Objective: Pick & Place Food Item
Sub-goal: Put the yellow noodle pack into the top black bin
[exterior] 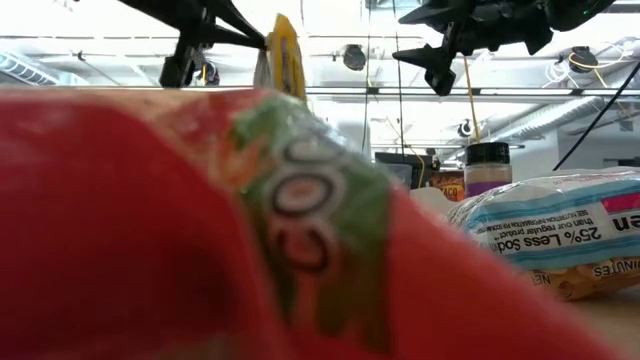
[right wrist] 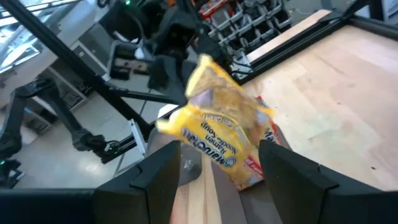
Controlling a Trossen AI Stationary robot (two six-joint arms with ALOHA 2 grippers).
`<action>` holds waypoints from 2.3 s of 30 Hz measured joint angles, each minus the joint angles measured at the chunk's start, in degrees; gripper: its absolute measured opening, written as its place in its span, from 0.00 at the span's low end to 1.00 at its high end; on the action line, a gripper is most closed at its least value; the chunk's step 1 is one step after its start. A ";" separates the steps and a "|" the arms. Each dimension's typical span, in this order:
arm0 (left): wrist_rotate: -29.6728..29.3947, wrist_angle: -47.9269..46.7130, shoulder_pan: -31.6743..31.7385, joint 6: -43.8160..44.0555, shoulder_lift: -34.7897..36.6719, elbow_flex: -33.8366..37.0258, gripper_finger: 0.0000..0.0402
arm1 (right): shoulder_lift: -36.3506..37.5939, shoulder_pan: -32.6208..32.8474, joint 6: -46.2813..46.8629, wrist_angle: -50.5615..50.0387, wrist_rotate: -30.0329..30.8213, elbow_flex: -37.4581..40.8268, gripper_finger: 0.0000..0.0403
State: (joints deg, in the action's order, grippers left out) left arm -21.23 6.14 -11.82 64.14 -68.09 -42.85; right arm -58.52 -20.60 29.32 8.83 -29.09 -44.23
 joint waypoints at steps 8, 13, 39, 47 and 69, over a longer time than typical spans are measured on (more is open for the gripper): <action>6.54 0.07 2.94 -2.12 -0.25 1.71 0.00 | 0.00 0.00 0.47 -0.11 2.19 0.00 0.52; 12.99 -1.83 5.52 -3.89 -0.24 1.71 0.00 | 0.00 0.00 0.51 -0.03 2.48 0.00 0.52; 26.90 -1.08 11.54 -8.24 -8.03 1.83 0.01 | -1.00 0.00 -0.03 -0.36 3.61 -0.02 0.52; 29.01 1.89 11.85 -7.67 -11.57 1.73 0.02 | -1.21 0.00 0.19 -0.12 3.57 -0.02 0.52; 29.18 1.06 13.25 -7.65 -11.51 1.64 0.10 | -1.21 0.00 0.70 -0.47 3.55 -0.02 0.52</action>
State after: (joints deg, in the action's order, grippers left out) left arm 7.95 7.20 1.43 56.49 -79.60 -41.21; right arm -59.72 -20.60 30.02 8.36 -25.54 -44.25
